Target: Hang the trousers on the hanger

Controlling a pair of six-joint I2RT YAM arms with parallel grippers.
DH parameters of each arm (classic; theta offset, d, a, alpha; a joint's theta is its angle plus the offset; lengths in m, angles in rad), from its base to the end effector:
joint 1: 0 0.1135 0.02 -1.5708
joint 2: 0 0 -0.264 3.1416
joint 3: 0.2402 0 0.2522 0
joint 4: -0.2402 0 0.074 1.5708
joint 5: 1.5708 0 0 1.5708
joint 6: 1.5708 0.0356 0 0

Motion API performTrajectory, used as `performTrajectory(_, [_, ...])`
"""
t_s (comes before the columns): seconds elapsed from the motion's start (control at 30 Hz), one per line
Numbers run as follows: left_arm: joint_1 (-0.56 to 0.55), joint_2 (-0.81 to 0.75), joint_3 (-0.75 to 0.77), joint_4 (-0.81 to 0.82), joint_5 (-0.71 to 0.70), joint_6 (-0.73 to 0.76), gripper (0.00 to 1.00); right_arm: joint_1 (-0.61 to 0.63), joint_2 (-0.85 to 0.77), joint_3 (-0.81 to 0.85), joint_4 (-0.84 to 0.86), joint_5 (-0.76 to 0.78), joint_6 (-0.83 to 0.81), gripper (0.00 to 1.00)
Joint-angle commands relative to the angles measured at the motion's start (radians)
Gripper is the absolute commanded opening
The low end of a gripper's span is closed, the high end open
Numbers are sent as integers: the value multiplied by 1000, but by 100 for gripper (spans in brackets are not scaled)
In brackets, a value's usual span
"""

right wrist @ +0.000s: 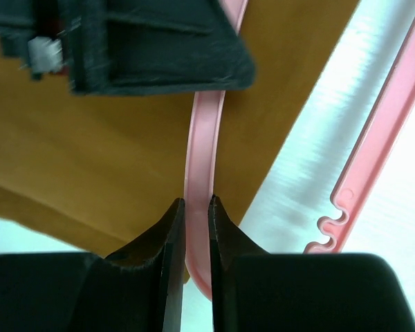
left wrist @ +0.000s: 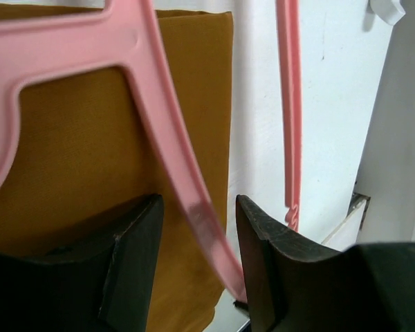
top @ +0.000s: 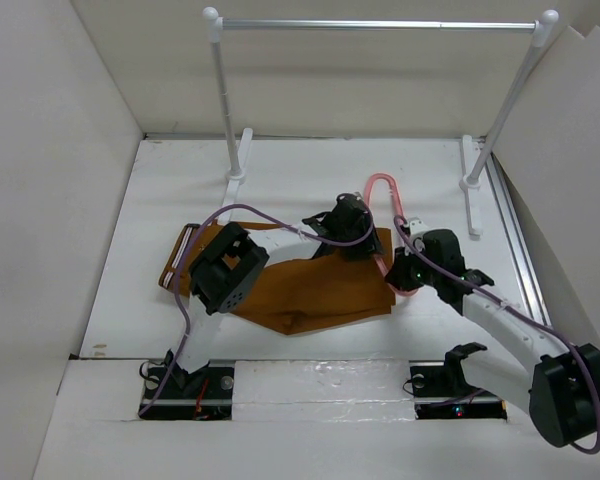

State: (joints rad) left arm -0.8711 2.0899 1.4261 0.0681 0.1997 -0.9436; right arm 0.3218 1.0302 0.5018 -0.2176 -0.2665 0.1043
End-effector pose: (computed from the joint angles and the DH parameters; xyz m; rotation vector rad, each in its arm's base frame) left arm 0.2979 -0.3649 0.1780 0.0410 2.4374 -1.1672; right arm 0.1920 0.0739 0.1946 -0.3900 2.3093 0.5226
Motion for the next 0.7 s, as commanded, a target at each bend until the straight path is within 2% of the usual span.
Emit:
performTrajectory(0.0, [-6, -11, -9, 88, 21, -35, 42, 0, -44, -8, -26, -62, -18, 4])
performTrajectory(0.1, [-6, -13, -21, 111, 9, -61, 38, 0, -81, -23, -42, -76, -6, 3])
performTrajectory(0.33, [-6, -45, -65, 153, -62, -109, 18, -9, -202, -62, -98, -76, 70, 0])
performTrajectory(0.47, [-6, -57, -64, 170, -82, -113, 14, -9, -248, -88, -118, -102, 89, 0])
performTrajectory(0.5, [-6, -54, -59, 173, -85, -116, 11, -9, -262, -89, -124, -106, 90, 0])
performTrajectory(0.53, [-6, -56, -53, 185, -85, -118, 0, -9, -283, -95, -159, -108, 100, 0])
performTrajectory(0.63, [-15, -76, -65, 196, -91, -116, 0, -18, -320, -94, -216, -96, 101, 2])
performTrajectory(0.67, [-16, -86, -72, 196, -109, -115, 0, -18, -332, -91, -238, -85, 100, 8])
